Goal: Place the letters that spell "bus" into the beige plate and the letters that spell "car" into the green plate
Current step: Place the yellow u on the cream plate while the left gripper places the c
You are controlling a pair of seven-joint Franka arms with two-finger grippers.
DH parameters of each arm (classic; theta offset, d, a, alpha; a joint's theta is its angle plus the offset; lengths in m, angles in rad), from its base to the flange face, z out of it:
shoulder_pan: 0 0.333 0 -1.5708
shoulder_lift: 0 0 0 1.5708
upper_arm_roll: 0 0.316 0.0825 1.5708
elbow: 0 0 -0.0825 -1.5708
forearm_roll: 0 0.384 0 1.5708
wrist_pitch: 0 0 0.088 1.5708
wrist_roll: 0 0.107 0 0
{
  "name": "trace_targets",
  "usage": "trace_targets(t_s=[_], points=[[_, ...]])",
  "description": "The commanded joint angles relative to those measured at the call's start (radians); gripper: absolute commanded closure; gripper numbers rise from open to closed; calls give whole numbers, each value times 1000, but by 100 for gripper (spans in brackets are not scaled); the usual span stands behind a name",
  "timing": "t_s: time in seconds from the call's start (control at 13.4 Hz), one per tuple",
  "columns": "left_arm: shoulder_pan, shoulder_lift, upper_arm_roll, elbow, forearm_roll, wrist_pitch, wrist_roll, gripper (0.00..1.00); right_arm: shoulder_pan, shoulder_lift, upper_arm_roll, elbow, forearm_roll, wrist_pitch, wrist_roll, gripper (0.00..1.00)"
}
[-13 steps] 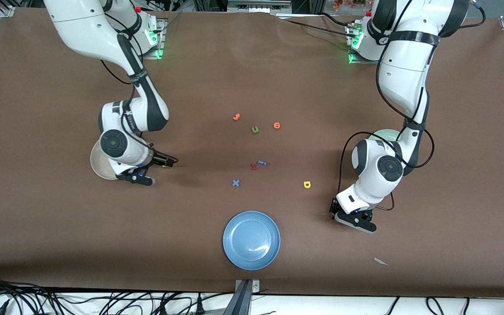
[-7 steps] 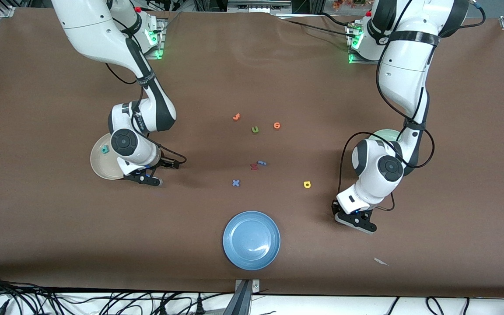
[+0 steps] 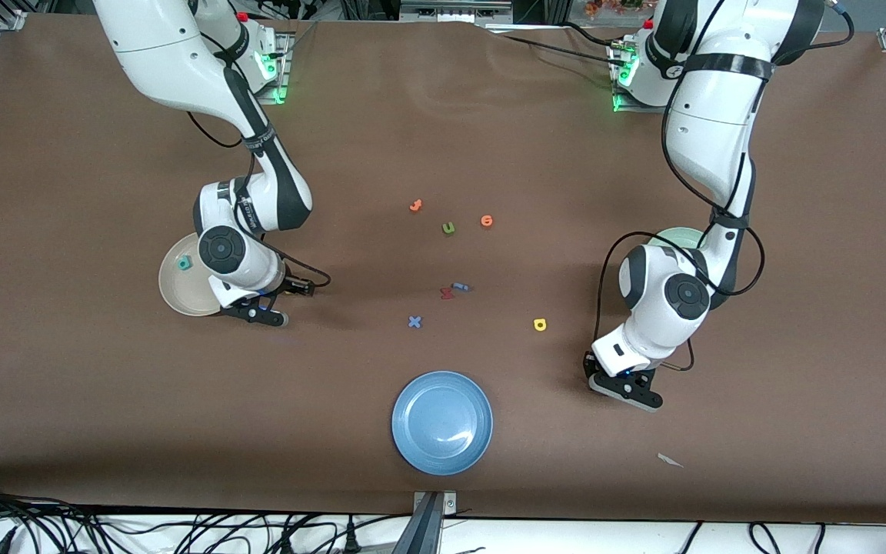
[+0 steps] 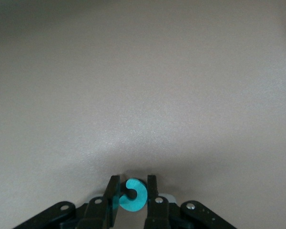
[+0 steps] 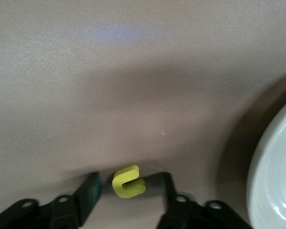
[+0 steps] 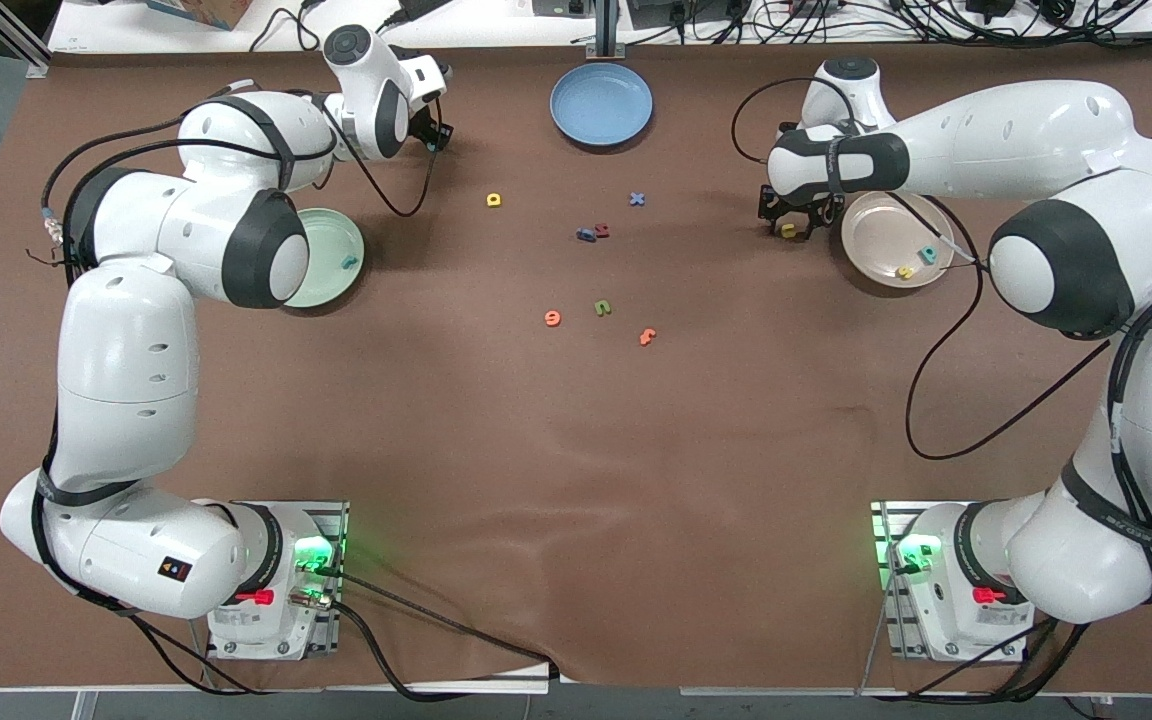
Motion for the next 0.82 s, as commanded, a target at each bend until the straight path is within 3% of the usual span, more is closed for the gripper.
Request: trace_targets(t_s=[0.0, 0.22, 0.45, 0.75], points=[[17, -104, 11, -44, 24, -168, 25, 100, 2, -6, -1, -22, 13, 9, 4, 54], [80, -211, 10, -122, 24, -335, 75, 100, 1, -6, -1, -22, 13, 8, 4, 65], [127, -372, 10, -359, 38, -338, 204, 100, 1, -6, -4, -19, 12, -4, 4, 76], [212, -560, 7, -646, 91, -338, 221, 100, -1, -41, -19, -5, 15, -64, -1, 77]])
